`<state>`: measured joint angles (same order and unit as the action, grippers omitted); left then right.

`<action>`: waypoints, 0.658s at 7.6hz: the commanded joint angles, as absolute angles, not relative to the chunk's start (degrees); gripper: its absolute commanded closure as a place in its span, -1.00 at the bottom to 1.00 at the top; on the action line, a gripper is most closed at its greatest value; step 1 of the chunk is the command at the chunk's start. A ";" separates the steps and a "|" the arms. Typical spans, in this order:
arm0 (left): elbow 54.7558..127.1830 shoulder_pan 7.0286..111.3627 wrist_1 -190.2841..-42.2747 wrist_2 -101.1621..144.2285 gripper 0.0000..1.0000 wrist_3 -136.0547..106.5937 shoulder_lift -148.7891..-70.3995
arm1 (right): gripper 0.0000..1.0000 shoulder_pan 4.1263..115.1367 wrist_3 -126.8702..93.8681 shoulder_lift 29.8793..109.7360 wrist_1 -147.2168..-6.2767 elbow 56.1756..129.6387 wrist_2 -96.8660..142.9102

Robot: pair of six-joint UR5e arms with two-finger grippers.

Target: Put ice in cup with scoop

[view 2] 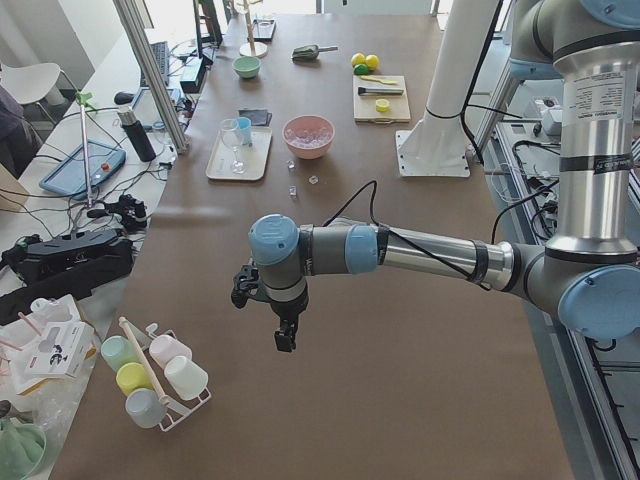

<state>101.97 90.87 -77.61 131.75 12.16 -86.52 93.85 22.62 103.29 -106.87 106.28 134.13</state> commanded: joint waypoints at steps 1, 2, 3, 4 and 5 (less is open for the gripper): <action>101.87 90.88 -77.61 131.75 -0.99 12.13 -86.92 | -1.00 94.22 22.85 103.27 -107.14 106.52 134.12; 102.04 90.88 -77.52 131.75 -0.98 12.22 -86.92 | -1.00 94.48 22.76 103.27 -107.14 106.52 134.30; 102.04 90.88 -77.61 131.75 -0.99 12.13 -87.01 | -1.00 95.18 22.24 103.27 -107.14 106.44 134.38; 101.95 90.88 -77.69 131.75 -0.99 12.13 -87.01 | -1.00 95.53 22.15 103.36 -107.14 106.35 134.38; 101.95 90.88 -77.70 131.75 -0.99 12.22 -87.01 | -1.00 95.71 21.80 103.36 -107.23 106.17 134.30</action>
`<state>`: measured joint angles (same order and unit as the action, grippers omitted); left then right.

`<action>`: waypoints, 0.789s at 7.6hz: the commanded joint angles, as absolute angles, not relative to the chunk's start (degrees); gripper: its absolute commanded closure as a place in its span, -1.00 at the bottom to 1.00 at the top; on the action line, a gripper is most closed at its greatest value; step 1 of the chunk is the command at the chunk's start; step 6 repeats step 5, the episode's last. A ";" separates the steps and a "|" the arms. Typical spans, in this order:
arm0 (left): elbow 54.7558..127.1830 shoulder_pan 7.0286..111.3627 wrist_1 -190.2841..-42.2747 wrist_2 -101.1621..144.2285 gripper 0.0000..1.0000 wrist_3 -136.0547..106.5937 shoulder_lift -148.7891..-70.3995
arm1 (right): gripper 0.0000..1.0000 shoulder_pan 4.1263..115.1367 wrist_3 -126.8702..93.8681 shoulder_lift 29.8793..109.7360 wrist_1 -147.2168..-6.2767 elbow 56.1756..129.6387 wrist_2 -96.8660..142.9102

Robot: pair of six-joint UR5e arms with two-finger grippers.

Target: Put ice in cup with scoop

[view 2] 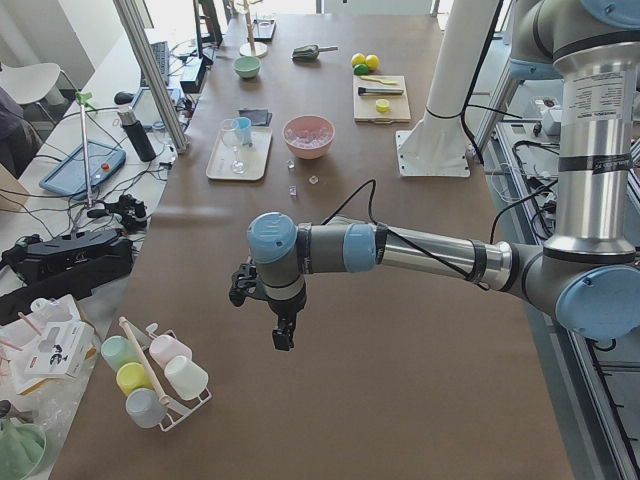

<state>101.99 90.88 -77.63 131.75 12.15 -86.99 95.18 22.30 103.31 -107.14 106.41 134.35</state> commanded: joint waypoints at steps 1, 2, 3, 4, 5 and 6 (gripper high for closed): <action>102.13 90.79 -77.70 131.75 -0.99 12.13 -87.01 | -1.00 95.89 21.45 103.45 -107.23 106.17 134.21; 102.13 90.79 -77.70 131.75 -0.99 12.22 -87.01 | -1.00 95.89 19.44 103.36 -107.57 106.17 134.03; 102.22 90.79 -77.70 131.75 -0.98 12.22 -87.01 | -1.00 95.89 16.12 103.27 -107.75 106.43 133.77; 102.13 90.79 -77.61 131.75 -0.98 12.22 -87.01 | -1.00 95.89 15.82 103.36 -107.75 106.44 133.77; 102.13 90.62 -77.69 131.75 -0.99 12.22 -87.01 | -1.00 95.89 15.82 103.45 -107.75 106.35 133.77; 102.13 90.62 -77.69 131.75 -0.99 12.22 -87.01 | -1.00 95.89 15.82 103.45 -107.75 106.35 133.77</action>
